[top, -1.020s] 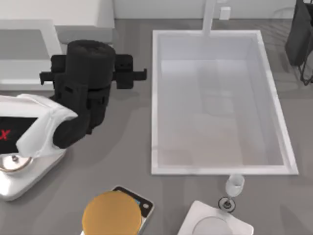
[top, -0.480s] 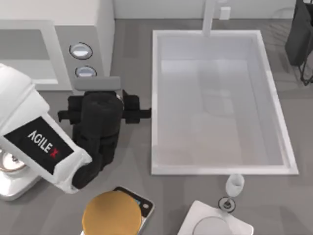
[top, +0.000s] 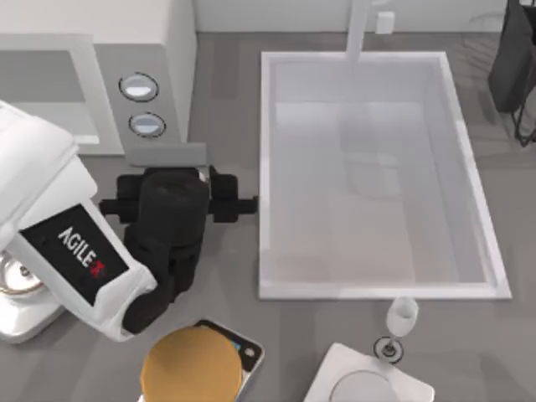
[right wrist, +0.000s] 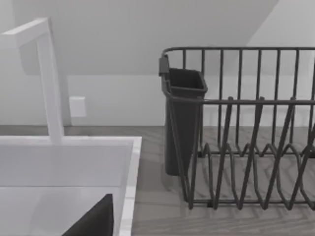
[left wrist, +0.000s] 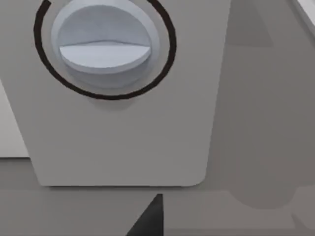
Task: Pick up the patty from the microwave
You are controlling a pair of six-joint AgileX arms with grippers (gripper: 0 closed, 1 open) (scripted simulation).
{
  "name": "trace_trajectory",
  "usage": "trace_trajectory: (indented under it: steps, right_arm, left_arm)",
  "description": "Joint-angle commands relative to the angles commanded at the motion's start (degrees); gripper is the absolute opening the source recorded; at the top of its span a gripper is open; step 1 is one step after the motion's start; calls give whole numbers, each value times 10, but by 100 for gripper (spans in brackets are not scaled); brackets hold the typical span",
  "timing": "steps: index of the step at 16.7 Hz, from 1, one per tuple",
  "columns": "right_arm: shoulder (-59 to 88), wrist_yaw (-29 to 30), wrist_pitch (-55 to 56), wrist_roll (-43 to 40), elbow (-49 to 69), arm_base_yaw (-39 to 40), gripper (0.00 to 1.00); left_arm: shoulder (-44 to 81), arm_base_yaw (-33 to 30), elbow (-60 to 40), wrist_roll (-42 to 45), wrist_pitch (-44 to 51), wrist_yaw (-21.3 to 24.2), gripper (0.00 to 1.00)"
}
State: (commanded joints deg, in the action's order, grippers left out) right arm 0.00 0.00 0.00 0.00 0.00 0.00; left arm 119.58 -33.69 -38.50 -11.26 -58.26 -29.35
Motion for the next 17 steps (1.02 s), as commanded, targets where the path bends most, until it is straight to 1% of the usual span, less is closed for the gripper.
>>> trace_trajectory:
  steps: [11,12,17]
  right_arm:
    - [0,0,0,0,0,0,100]
    - [0,0,0,0,0,0,100]
    - [0,0,0,0,0,0,100]
  left_arm:
    - [0,0,0,0,0,0,98]
    - [0,0,0,0,0,0,100]
    - [0,0,0,0,0,0,100]
